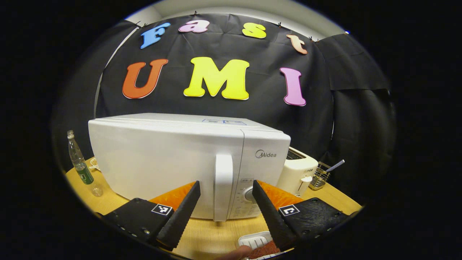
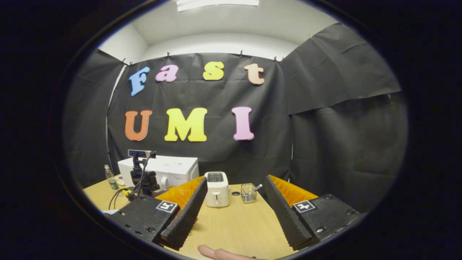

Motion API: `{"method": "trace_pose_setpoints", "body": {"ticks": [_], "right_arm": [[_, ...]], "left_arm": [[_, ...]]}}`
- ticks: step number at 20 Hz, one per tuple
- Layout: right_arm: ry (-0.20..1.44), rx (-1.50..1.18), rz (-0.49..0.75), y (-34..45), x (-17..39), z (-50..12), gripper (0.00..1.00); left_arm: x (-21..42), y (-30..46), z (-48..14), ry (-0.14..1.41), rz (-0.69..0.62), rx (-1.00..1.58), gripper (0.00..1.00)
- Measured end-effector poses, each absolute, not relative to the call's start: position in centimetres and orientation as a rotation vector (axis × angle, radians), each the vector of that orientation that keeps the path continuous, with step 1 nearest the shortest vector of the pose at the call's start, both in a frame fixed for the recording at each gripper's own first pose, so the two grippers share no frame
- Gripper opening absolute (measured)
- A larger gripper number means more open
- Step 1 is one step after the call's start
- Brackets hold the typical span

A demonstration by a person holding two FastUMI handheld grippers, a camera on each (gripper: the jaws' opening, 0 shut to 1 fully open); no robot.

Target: Open the microwave oven with the left hand, put the food in, and close the microwave oven.

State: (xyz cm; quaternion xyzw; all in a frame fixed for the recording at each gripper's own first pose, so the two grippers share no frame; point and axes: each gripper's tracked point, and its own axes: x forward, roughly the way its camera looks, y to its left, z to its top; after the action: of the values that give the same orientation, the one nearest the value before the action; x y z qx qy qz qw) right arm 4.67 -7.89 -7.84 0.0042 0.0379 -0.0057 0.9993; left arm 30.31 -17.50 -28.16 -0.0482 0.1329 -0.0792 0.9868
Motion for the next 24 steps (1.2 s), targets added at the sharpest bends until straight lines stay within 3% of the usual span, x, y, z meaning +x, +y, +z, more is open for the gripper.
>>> {"method": "trace_pose_setpoints", "body": {"ticks": [1,2,3,4,5,8,15,16,19,20,21,22,23,24], "right_arm": [[0.077,0.012,-0.014,-8.2,4.8,-8.0,1.0],[0.079,0.017,-0.017,-8.4,4.9,-8.2,0.93],[0.083,0.021,-0.017,-8.5,4.9,-8.5,1.0],[0.086,0.023,-0.018,-8.5,5.0,-8.6,1.0],[0.089,0.025,-0.018,-8.6,5.0,-8.7,1.0],[0.095,0.027,-0.018,-8.7,4.7,-9.0,1.0],[0.097,0.028,-0.028,-9.4,4.1,-9.2,1.0],[0.097,0.028,-0.026,-9.4,4.1,-9.2,0.93],[0.098,0.018,-0.033,-9.8,4.3,-9.3,1.0],[0.101,0.017,-0.037,-9.9,4.4,-9.3,1.0],[0.104,0.017,-0.038,-10.0,4.4,-9.5,1.0],[0.109,0.02,-0.037,-9.9,4.4,-9.6,0.93],[0.113,0.024,-0.032,-9.7,4.5,-9.7,1.0],[0.116,0.028,-0.028,-9.6,4.5,-9.8,1.0]], "left_arm": [[30.6,-17.9,-28.5,0.27,-0.174,-0.098,0.77],[30.9,-17.7,-29.0,0.286,-0.156,-0.093,0.71],[31.0,-17.0,-29.0,0.271,-0.125,-0.084,0.49],[31.2,-16.7,-29.1,0.267,-0.105,-0.058,0.34],[31.1,-16.8,-29.4,0.289,-0.098,-0.042,0.37],[31.1,-16.8,-30.0,0.32,-0.076,-0.071,0.17],[30.4,-16.8,-29.8,0.328,-0.115,-0.074,0.18],[30.4,-16.8,-29.7,0.327,-0.117,-0.062,0.17],[30.4,-16.6,-29.3,0.307,-0.135,-0.025,0.17],[30.3,-16.7,-29.6,0.319,-0.142,-0.034,0.06],[30.1,-16.7,-29.7,0.324,-0.143,-0.042,0.06],[29.4,-16.5,-29.4,0.32,-0.137,-0.041,0.07],[28.5,-16.2,-28.4,0.28,-0.133,-0.037,0.07],[27.3,-15.9,-29.0,0.303,-0.144,-0.039,0.05]]}}
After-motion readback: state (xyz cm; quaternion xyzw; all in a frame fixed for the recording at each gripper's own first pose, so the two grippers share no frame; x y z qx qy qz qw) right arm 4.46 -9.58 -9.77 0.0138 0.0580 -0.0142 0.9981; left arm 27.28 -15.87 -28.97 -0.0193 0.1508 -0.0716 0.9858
